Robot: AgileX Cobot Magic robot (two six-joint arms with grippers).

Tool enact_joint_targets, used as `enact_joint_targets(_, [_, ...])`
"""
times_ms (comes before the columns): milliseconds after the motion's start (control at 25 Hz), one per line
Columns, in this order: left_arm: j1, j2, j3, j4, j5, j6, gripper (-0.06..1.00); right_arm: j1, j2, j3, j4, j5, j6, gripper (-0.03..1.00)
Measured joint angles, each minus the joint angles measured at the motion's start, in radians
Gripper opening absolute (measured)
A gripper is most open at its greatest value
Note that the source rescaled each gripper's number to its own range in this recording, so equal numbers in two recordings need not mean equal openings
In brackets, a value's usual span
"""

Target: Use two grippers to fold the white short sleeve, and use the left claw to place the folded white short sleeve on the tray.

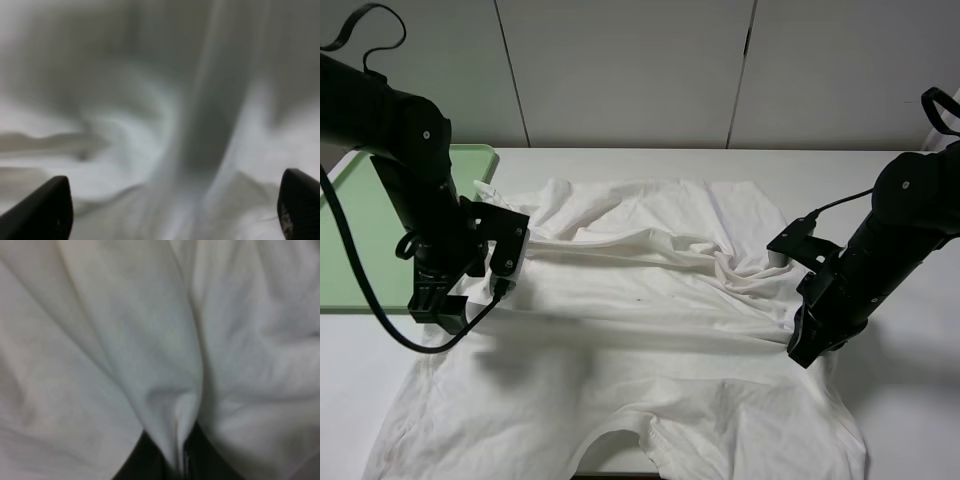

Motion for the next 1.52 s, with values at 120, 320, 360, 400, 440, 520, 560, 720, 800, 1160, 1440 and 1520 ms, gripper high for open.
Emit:
enact_joint_targets(120, [0.000,0.000,0.047,0.002,-0.023,0.003,0.81,0.000,0.000,0.000,0.000,0.000,0.000,0.00])
enact_joint_targets(320, [0.000,0.000,0.152,0.041,-0.166,0.001,0.80,0.000,0.000,0.000,0.000,0.000,0.000,0.00])
enact_joint_targets(360, [0.000,0.000,0.159,0.043,-0.191,-0.006,0.79,0.000,0.000,0.000,0.000,0.000,0.000,0.00])
enact_joint_targets(400, [0.000,0.000,0.164,0.047,-0.210,-0.016,0.79,0.000,0.000,0.000,0.000,0.000,0.000,0.00])
enact_joint_targets(440, [0.000,0.000,0.165,0.046,-0.228,-0.026,0.79,0.000,0.000,0.000,0.000,0.000,0.000,0.00])
enact_joint_targets(520, [0.000,0.000,0.168,0.048,-0.248,-0.038,0.74,0.000,0.000,0.000,0.000,0.000,0.000,0.00])
enact_joint_targets(560, [0.000,0.000,0.168,0.049,-0.252,-0.044,0.68,0.000,0.000,0.000,0.000,0.000,0.000,0.00])
enact_joint_targets(720, [0.000,0.000,0.168,0.049,-0.252,-0.050,0.47,0.000,0.000,0.000,0.000,0.000,0.000,0.00])
enact_joint_targets(800, [0.000,0.000,0.168,0.049,-0.247,-0.051,0.31,0.000,0.000,0.000,0.000,0.000,0.000,0.00])
enact_joint_targets(1160, [0.000,0.000,0.168,0.049,-0.248,-0.138,0.01,0.000,-0.014,0.000,-0.002,0.010,0.000,0.00])
enact_joint_targets(1440, [0.000,-0.022,0.168,0.038,-0.253,-0.189,0.01,0.000,-0.148,0.001,-0.042,0.011,0.024,0.00])
enact_joint_targets(1520, [-0.003,-0.082,0.168,0.002,-0.275,-0.210,0.01,0.000,-0.165,0.001,-0.054,0.007,0.028,0.00])
